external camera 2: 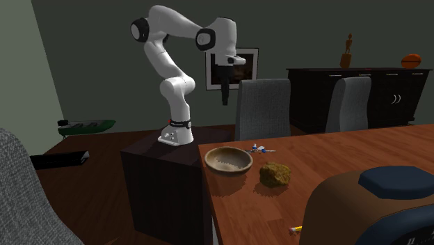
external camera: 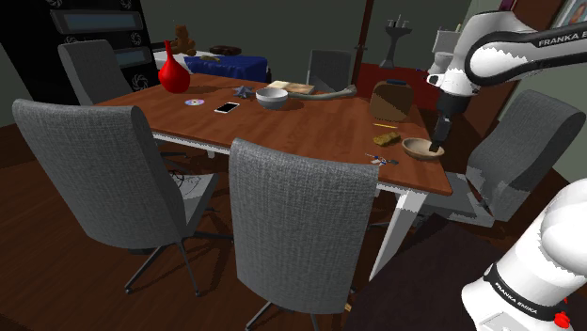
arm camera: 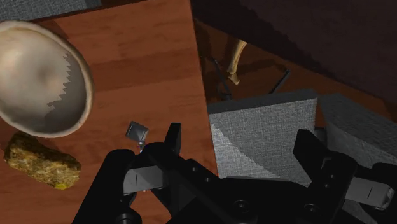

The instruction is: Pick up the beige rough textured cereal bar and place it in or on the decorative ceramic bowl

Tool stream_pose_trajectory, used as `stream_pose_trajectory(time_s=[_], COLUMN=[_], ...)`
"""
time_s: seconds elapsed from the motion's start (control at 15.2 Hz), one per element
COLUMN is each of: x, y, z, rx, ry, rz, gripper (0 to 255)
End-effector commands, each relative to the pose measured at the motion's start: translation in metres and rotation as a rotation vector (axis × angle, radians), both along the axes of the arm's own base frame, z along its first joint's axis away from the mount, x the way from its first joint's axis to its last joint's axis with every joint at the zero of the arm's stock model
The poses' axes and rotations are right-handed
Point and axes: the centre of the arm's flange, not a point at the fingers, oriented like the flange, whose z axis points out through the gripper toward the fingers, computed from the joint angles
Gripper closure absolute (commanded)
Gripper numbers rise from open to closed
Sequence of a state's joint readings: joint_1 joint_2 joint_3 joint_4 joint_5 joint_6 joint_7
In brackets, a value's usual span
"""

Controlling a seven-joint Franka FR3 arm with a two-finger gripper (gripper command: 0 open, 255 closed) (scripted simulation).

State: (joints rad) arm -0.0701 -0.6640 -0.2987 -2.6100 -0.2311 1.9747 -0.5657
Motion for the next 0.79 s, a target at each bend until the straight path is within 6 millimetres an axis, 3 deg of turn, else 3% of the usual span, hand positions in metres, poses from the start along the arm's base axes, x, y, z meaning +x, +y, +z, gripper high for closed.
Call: stream_pose_trajectory(time_s=[0.0, 0.73], x=[0.008, 0.066], y=[-0.019, -0.114], z=[-0.011, -0.066], rx=[-0.026, -0.160], ry=[-0.014, -0.082], rz=[0.047, 0.288], gripper=[0, 0])
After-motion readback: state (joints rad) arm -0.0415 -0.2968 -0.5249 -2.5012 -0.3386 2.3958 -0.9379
